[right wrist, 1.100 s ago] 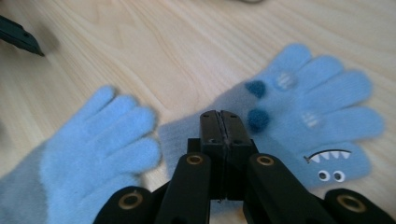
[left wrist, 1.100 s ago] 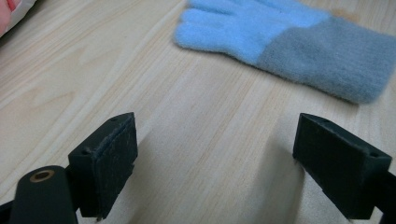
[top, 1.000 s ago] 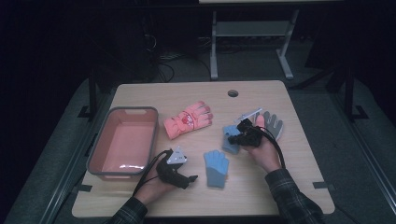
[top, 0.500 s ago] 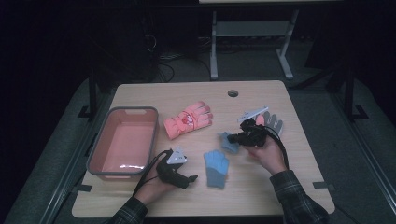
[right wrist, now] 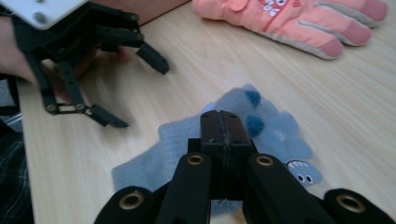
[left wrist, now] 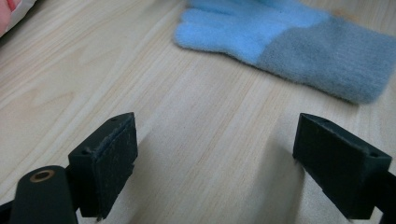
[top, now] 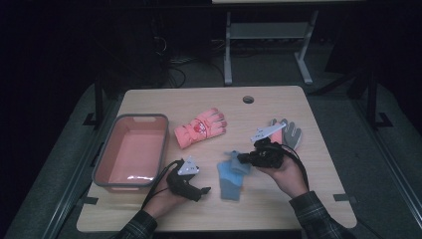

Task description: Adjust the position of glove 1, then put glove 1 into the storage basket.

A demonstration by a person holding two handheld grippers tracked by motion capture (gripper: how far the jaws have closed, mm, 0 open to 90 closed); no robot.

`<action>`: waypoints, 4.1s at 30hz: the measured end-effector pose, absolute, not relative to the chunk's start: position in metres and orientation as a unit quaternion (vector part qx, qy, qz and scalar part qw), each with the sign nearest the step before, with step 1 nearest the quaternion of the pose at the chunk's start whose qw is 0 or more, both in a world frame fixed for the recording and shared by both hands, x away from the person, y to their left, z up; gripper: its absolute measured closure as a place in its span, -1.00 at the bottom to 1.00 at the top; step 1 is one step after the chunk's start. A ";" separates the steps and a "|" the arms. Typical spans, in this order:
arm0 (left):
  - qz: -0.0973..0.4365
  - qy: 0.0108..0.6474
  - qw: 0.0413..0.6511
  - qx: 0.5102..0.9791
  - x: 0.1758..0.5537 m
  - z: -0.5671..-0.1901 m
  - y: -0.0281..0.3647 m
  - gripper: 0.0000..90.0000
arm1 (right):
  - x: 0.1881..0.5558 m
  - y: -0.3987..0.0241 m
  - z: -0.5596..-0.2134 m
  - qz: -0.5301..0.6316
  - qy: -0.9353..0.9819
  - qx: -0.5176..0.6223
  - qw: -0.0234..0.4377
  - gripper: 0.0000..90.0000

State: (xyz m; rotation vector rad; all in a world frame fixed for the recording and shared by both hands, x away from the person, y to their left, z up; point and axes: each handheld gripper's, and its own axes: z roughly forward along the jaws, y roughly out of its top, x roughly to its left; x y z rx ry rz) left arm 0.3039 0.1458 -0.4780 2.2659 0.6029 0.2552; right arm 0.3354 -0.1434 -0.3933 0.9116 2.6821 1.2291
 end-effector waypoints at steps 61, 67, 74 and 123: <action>0.060 0.288 0.348 0.890 0.334 -0.464 0.092 0.98 | 0.302 -0.139 -0.457 0.343 0.898 0.274 -0.031 1.00; 0.057 0.282 0.349 0.892 0.338 -0.463 0.085 0.98 | 0.298 -0.125 -0.459 0.346 0.902 0.254 -0.043 1.00; 0.063 0.282 0.348 0.892 0.338 -0.461 0.085 0.94 | 0.296 -0.116 -0.461 0.350 0.904 0.242 -0.043 1.00; 0.038 0.199 0.316 0.927 0.316 -0.457 0.059 0.60 | 0.274 -0.195 -0.481 0.372 0.866 0.314 0.110 -0.80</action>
